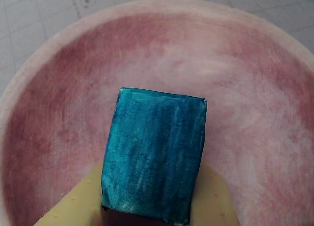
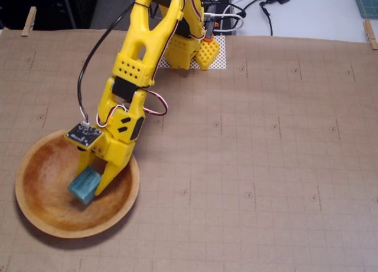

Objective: Grasp a blue block and put it in the bowl.

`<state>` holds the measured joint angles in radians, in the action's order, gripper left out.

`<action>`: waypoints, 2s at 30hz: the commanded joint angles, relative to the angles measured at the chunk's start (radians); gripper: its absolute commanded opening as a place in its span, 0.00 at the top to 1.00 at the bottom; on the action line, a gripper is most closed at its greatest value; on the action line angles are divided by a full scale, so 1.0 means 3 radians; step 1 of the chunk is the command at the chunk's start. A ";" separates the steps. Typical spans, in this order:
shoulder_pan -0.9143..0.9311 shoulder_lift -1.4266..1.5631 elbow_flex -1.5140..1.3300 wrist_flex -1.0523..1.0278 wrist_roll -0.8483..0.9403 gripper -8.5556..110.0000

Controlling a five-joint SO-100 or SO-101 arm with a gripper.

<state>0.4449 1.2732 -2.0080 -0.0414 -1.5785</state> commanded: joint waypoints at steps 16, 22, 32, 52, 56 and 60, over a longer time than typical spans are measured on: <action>0.0005 0.0133 0.0251 0.0041 -0.0010 0.71; 0.0005 0.0210 0.0245 0.0041 -0.0015 0.71; -0.0112 0.1048 0.0240 -0.0506 -0.0020 0.71; -0.0598 0.3359 -0.0082 -0.1923 -0.0026 0.71; -0.0833 0.3692 -0.0148 -0.2291 -0.0026 0.76; -0.1048 0.3993 -0.0215 -0.2603 0.0005 0.84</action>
<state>0.1749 2.3700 -2.0862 -0.7716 -1.5785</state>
